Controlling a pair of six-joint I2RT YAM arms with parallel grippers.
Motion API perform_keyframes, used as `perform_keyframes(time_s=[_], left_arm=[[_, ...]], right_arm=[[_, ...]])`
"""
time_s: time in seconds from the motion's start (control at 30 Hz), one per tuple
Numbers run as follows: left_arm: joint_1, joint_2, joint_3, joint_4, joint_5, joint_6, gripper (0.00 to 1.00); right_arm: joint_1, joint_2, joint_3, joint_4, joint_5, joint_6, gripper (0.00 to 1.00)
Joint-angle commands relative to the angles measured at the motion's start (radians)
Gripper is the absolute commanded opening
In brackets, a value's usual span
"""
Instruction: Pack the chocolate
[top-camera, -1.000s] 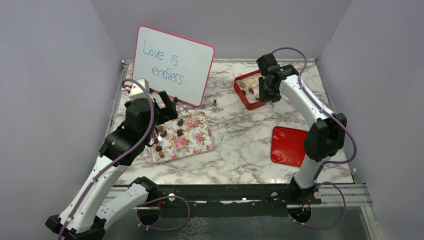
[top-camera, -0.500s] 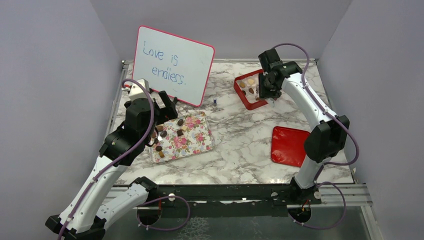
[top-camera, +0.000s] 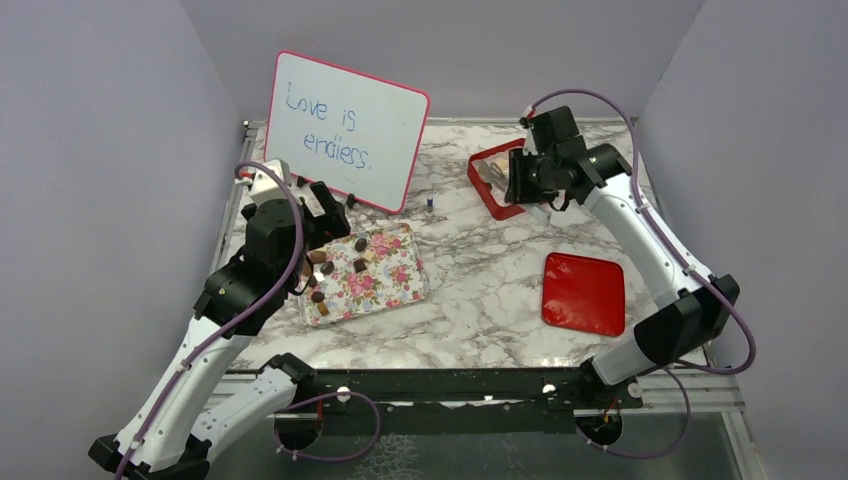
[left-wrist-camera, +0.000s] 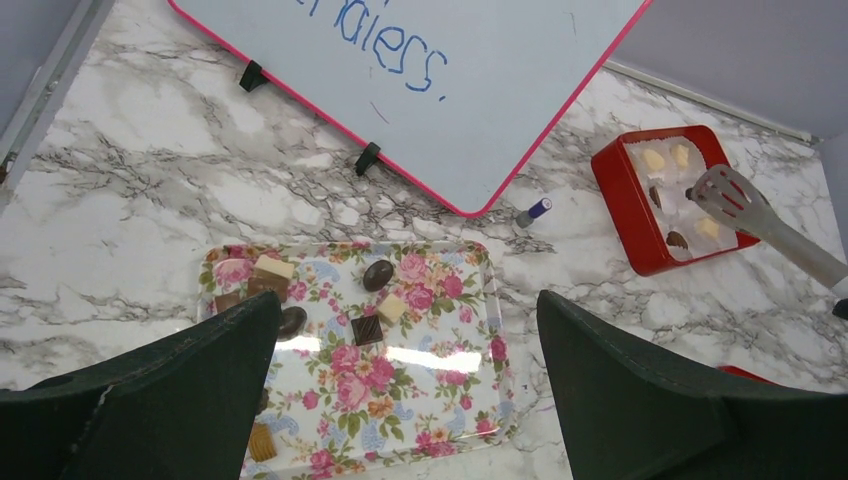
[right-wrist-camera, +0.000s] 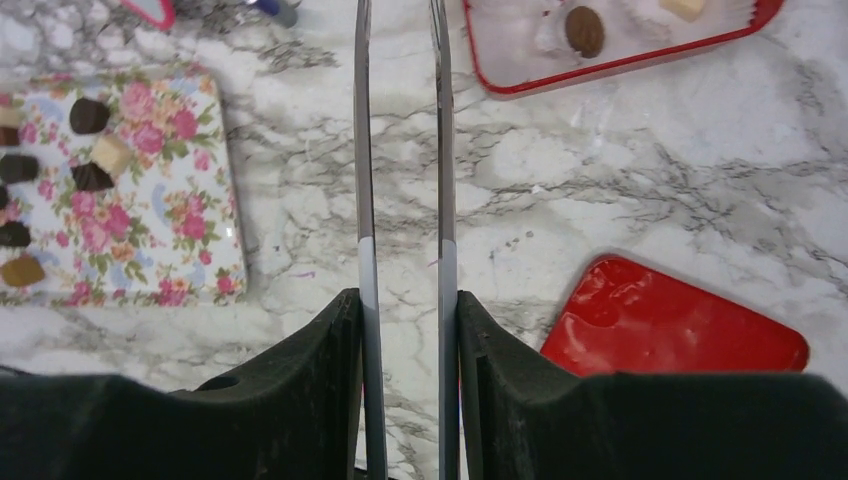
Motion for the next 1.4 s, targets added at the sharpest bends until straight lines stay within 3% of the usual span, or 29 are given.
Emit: perform_keyframes(time_s=[0.0, 0.27, 0.57, 0.77, 1.37], left_arm=[[0.003, -0.015, 0.009, 0.028, -0.031, -0.008, 0.99], [0.003, -0.009, 0.042, 0.032, -0.052, 0.009, 0.99], [0.003, -0.044, 0.016, 0.042, -0.076, -0.023, 0.99], [0.003, -0.063, 0.009, 0.041, -0.093, -0.01, 0.99], [0.003, -0.084, 0.025, 0.039, -0.137, 0.008, 0.99]], right_arm=[[0.094, -0.118, -0.09, 0.158, -0.082, -0.018, 0.39], [0.318, -0.151, -0.169, 0.221, -0.033, 0.026, 0.39], [0.543, -0.038, -0.176, 0.243, 0.049, 0.034, 0.39], [0.59, 0.049, -0.158, 0.263, -0.017, 0.058, 0.4], [0.684, 0.277, -0.03, 0.264, 0.02, -0.012, 0.41]])
